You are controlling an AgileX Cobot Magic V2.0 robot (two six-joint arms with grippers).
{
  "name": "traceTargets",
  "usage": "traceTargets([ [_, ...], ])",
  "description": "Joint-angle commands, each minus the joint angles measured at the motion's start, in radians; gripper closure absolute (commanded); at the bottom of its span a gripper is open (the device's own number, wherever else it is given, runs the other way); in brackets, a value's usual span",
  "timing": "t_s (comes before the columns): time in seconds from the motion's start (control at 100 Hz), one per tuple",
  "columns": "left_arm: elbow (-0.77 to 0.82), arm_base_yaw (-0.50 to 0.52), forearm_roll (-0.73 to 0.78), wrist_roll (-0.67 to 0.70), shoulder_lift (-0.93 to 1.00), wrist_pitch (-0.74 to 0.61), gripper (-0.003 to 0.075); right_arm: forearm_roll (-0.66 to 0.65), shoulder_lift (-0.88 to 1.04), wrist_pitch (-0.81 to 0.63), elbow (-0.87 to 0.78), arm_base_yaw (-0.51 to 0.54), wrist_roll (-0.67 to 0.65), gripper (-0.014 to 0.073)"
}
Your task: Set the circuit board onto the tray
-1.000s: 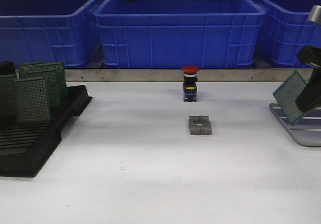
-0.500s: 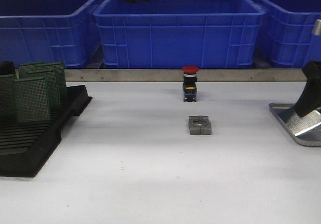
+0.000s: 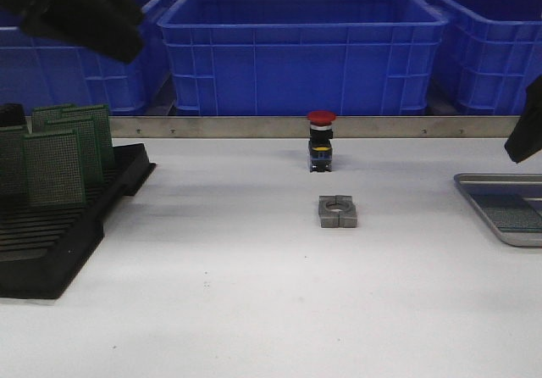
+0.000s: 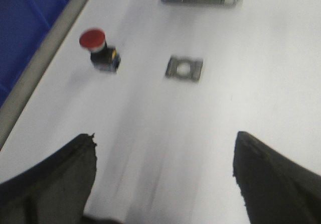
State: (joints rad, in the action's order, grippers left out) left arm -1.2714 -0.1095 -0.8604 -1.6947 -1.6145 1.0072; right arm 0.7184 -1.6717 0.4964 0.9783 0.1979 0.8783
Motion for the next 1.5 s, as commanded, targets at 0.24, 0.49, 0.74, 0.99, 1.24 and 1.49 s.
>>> traceTargets([
  [0.24,-0.036,0.036,0.438,0.107,0.034,-0.065,0.0188,0.013,0.053,-0.012,0.027,0.006,-0.001,-0.0016],
  [0.49,-0.036,0.050,0.456,0.156,0.005,-0.170,0.0188,0.016,0.053,-0.007,0.027,0.006,-0.001,-0.0016],
  [0.74,-0.036,0.050,0.456,0.170,-0.070,-0.192,0.0188,0.016,0.053,-0.004,0.027,0.006,-0.001,-0.0016],
  [0.99,-0.036,0.048,0.454,0.196,-0.134,-0.208,0.0189,0.017,0.053,0.003,0.027,0.006,-0.001,-0.0016],
  [1.24,-0.036,0.048,0.452,0.199,-0.140,-0.057,0.0330,0.018,0.053,0.006,0.027,0.006,-0.001,-0.0016],
  [1.49,-0.037,0.048,0.453,0.199,-0.140,0.032,0.0652,0.020,0.053,0.006,0.027,0.006,-0.001,-0.0016],
])
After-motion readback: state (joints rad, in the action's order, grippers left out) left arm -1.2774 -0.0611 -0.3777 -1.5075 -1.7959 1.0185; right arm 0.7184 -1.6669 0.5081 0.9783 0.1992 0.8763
